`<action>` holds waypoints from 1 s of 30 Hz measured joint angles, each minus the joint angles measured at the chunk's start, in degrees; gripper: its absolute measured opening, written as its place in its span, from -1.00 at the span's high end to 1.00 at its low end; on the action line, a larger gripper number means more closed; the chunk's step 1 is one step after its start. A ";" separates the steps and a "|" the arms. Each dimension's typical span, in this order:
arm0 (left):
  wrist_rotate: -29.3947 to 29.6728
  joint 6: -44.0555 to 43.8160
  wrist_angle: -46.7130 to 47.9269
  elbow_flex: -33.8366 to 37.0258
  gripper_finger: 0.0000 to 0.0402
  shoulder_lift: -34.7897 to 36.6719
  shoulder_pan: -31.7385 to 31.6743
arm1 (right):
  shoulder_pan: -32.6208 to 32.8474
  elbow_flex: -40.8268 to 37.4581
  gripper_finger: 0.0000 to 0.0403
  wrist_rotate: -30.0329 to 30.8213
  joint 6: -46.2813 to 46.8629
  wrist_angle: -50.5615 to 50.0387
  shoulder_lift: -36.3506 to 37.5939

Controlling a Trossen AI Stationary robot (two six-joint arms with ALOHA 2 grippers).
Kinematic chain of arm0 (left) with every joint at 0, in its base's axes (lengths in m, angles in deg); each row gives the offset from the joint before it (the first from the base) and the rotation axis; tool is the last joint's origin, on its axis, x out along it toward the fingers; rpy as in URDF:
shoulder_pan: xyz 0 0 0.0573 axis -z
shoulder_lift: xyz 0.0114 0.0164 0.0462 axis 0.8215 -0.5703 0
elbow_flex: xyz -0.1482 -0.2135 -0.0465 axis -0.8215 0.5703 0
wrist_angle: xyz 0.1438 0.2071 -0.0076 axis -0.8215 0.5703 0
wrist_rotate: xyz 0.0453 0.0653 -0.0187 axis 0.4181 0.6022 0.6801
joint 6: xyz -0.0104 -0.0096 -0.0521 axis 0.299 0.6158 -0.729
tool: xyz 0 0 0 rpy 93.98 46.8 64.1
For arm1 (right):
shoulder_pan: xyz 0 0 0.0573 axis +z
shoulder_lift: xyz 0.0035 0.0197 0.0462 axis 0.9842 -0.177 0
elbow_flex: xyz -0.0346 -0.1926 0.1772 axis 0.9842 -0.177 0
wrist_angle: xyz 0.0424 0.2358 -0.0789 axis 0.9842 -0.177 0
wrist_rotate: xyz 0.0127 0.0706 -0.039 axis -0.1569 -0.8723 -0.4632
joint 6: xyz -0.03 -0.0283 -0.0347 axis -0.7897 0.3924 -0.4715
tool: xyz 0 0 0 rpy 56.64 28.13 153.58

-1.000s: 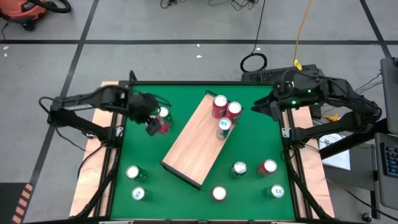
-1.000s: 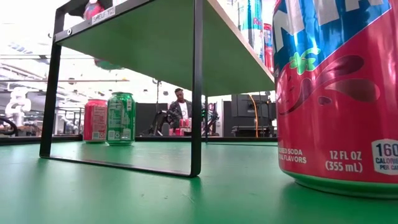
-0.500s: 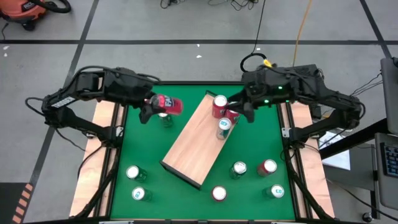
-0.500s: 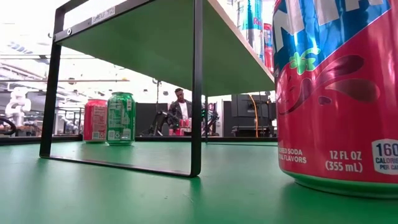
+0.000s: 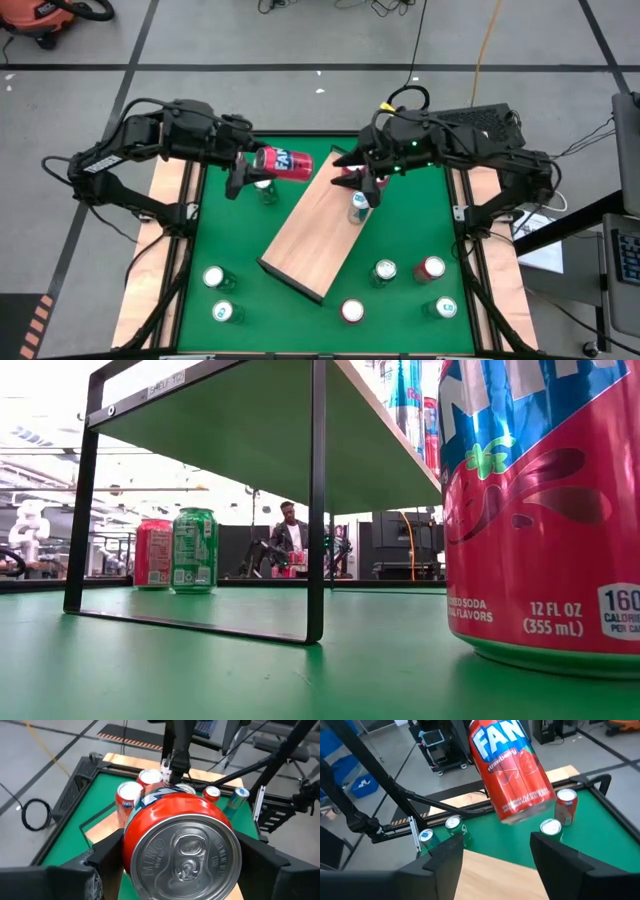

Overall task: Sort soda cans
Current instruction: Put the red soda can on the shelf and align it with the other red soda cans

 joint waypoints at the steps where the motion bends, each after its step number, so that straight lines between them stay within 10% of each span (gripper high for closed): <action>1: -0.40 0.71 -0.43 0.00 -0.40 0.02 0.00 | 0.00 0.59 -0.15 0.12 -0.60 0.05 -0.60; 15: -7.36 7.87 -1.18 0.00 -0.40 -1.20 0.00 | 0.26 1.68 -0.79 -0.14 -3.38 6.94 -7.73; 30: -9.92 10.09 -0.72 0.00 -0.40 -2.95 0.00 | 0.31 1.66 -0.75 -1.78 -1.62 8.51 -11.31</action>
